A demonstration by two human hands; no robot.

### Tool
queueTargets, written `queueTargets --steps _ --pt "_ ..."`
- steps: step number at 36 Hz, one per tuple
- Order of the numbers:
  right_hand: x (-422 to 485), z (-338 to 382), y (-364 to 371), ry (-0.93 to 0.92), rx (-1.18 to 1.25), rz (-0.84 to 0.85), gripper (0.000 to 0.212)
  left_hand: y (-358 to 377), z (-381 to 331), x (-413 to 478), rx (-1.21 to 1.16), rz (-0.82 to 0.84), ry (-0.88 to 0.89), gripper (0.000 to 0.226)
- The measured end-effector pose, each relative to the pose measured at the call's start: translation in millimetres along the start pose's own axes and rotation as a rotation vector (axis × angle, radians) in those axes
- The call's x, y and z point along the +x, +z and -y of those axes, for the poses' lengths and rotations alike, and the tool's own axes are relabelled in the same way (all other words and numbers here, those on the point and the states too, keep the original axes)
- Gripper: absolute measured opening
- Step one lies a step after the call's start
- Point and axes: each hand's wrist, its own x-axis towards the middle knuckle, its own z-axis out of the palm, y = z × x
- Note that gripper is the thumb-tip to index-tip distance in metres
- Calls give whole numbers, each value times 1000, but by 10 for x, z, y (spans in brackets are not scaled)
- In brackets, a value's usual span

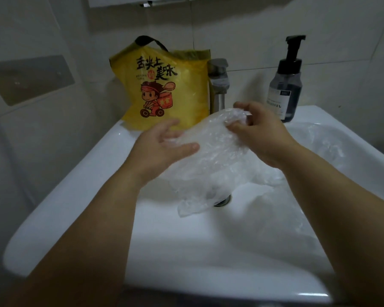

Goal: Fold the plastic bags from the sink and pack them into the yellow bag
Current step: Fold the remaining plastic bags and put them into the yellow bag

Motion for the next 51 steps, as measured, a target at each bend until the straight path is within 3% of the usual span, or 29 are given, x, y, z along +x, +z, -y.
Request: queueTargets --steps 4,7,9,12,16,20,26,28,31,33,35,40,45,51 --pt "12 17 13 124 399 25 67 38 23 -20 -2 230 -105 38" --pt "55 15 93 288 674 40 112 54 29 -7 -78 243 -148 29" --pt "46 -20 157 371 676 195 131 87 16 0 -152 242 -152 33" --pt "-54 -51 293 400 522 352 97 112 -10 1 -224 203 -143 40" --pt "-46 -86 372 347 556 120 42 129 -25 -9 -245 223 -143 31" --pt "-7 -41 278 259 626 61 21 134 -67 -15 -403 304 -237 34" --pt "-42 45 217 200 785 205 40 185 -111 -64 -401 328 -275 11" --pt "-51 37 192 234 773 357 62 209 -127 -52 -467 279 -248 8" --pt "-83 -62 275 394 573 602 93 217 -126 -33 -526 258 -212 10" --pt "-140 -115 401 451 425 689 88 227 -118 -43 -467 333 -185 11" --pt "-166 -120 479 434 391 665 64 236 -106 -65 -400 385 -192 18" --pt "-41 26 279 399 689 489 30 222 -107 -91 -327 427 -266 9" --pt "44 139 -59 323 875 337 31 203 -98 -76 -295 452 -311 6" --pt "-6 101 -16 307 674 408 37 202 -11 -99 -82 549 -286 13"
